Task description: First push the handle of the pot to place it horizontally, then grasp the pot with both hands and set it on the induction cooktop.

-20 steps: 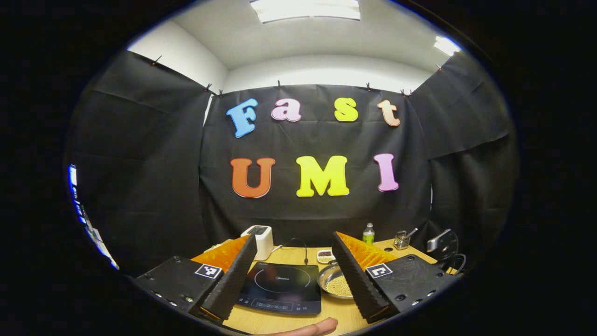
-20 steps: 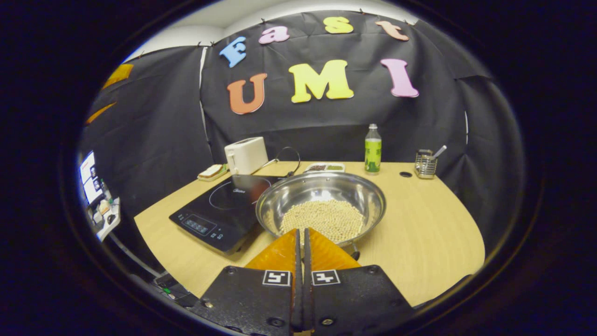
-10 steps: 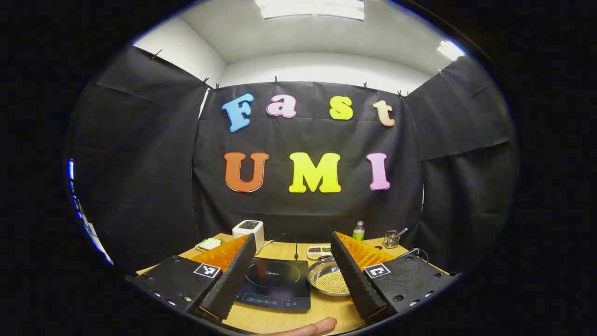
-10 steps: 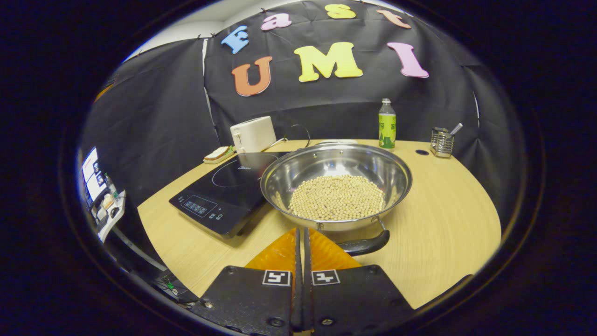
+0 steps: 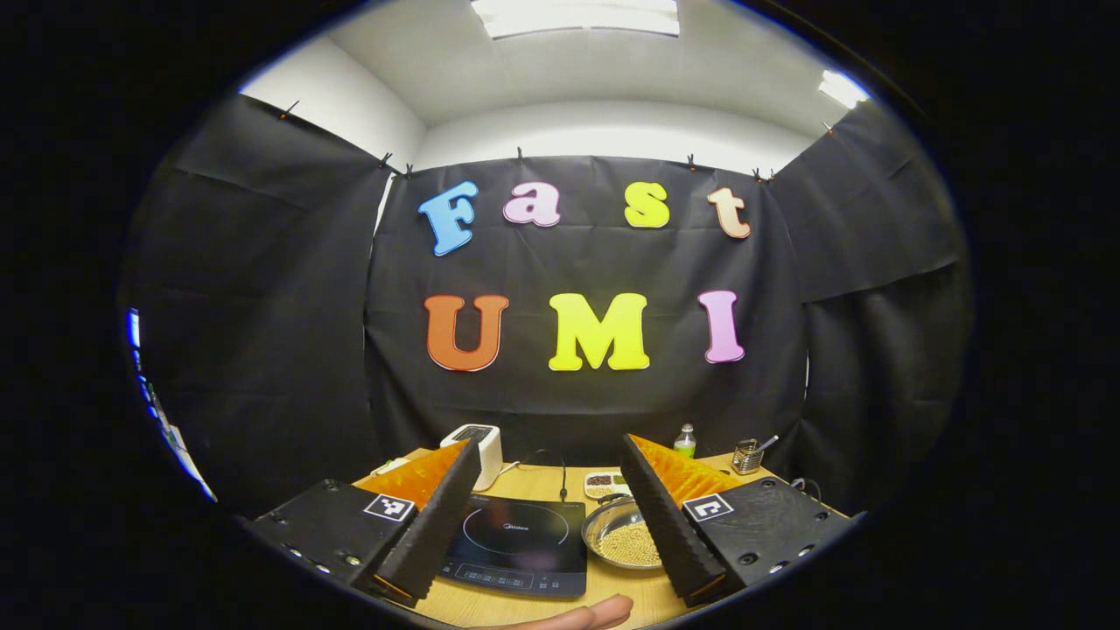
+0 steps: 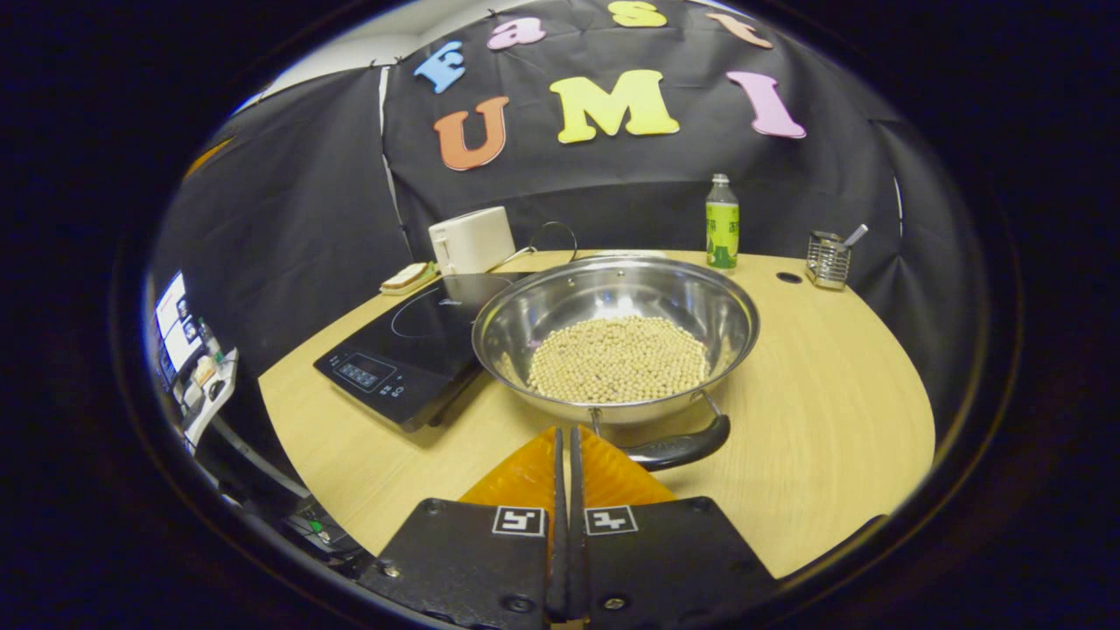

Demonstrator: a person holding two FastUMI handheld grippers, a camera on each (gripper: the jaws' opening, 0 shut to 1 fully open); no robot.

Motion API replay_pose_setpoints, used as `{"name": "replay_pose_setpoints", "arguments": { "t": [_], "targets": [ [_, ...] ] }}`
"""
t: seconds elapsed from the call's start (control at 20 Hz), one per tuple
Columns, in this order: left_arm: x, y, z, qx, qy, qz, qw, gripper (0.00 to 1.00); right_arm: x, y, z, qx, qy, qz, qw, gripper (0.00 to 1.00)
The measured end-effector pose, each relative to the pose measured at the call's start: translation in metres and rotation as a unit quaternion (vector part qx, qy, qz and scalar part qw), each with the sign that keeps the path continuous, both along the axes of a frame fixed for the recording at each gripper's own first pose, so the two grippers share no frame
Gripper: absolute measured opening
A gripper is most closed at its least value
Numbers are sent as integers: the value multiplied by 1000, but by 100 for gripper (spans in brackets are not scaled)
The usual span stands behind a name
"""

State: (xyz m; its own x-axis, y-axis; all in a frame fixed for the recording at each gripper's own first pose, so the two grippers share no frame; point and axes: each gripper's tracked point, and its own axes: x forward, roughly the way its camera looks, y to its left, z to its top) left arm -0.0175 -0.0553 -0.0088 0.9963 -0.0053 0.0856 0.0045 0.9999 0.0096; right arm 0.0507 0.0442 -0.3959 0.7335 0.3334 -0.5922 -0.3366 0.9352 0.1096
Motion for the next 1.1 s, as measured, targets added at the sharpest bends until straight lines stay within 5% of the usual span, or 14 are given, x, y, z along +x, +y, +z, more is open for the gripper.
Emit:
{"name": "replay_pose_setpoints", "arguments": {
  "t": [1.0,1.05,1.1],
  "targets": [
    [101,-14,-28,17,47,4,999,96,56,-94,-5,-64,12,-16,998,4],
    [105,-13,-33,16,52,6,999,86,59,-94,-8,-65,14,-13,998,4],
    [110,-14,-38,16,58,6,998,96,62,-95,-9,-65,16,-12,998,4]
  ]
}}
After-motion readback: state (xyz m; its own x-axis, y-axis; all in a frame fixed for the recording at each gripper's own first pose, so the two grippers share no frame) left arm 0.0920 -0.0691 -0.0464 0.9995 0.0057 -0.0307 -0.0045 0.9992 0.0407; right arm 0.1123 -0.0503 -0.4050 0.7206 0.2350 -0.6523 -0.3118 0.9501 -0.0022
